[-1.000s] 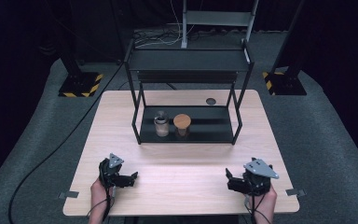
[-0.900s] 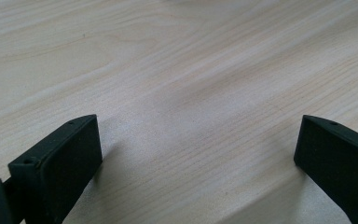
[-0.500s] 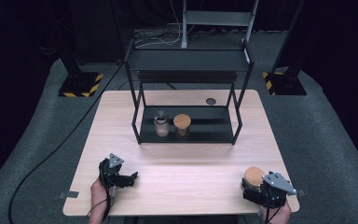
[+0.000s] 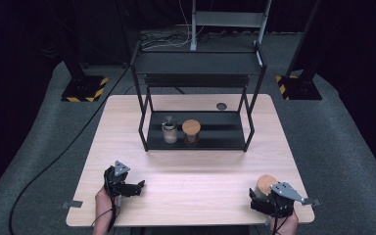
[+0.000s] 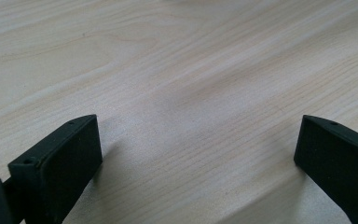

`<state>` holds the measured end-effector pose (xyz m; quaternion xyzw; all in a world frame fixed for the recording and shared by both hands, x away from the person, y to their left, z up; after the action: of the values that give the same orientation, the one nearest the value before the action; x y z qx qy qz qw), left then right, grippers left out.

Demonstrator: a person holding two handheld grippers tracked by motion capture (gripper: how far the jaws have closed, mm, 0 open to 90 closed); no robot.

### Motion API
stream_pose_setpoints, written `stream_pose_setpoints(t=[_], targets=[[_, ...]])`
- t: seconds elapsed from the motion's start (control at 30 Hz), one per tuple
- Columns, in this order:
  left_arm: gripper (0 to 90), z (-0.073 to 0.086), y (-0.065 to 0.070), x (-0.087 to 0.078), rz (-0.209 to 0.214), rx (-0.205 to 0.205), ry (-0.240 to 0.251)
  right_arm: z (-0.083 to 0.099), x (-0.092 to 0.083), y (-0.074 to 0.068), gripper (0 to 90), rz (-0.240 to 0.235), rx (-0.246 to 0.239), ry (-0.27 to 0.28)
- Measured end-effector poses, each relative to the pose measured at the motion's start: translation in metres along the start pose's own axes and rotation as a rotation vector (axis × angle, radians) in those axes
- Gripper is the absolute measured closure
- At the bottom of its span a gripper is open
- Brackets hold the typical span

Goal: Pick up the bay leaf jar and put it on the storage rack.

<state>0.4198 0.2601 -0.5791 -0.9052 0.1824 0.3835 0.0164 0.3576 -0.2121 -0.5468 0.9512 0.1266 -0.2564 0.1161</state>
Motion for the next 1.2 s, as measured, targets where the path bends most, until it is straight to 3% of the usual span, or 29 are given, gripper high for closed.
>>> stream_pose_setpoints(t=[0.47, 0.87, 0.97, 1.1, 1.2], targets=[[0.3, -0.0001, 0.0001, 0.0002, 0.001, -0.002, 0.001, 0.0038, 0.0046, 0.0012, 0.0, -0.028, 0.009, 0.006], [0.3, 0.0, 0.0001, 0.0, -0.001, 0.0, 0.0, 0.0032, 0.0055, 0.0011, 0.3, -0.015, 0.007, 0.01], [0.3, 0.0, 0.0, 0.0, 0.0, 0.0, 0.0, 0.0038, 0.0055, 0.0025, 7.5, -0.003, 0.012, 0.014], [0.3, 0.0, 0.0001, 0.0, -0.001, 0.001, 0.001, 0.0065, 0.0045, 0.0031, 19.5, -0.028, 0.02, 0.012], [0.3, 0.0, 0.0002, -0.0001, -0.002, 0.002, 0.002, 0.0084, 0.0046, 0.0036, 23.6, -0.037, 0.022, 0.008]])
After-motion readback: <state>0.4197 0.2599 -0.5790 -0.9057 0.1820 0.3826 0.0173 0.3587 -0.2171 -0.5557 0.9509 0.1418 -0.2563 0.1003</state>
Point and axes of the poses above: each handheld gripper's, and its own axes: x roughly forward along the jaws, z roughly out of its underside, y roughly to its right, the point moved 7 cm from there along x, roughly forward along the jaws, and after that the axes turned 10 degrees about -x, right-handed, at the moved point
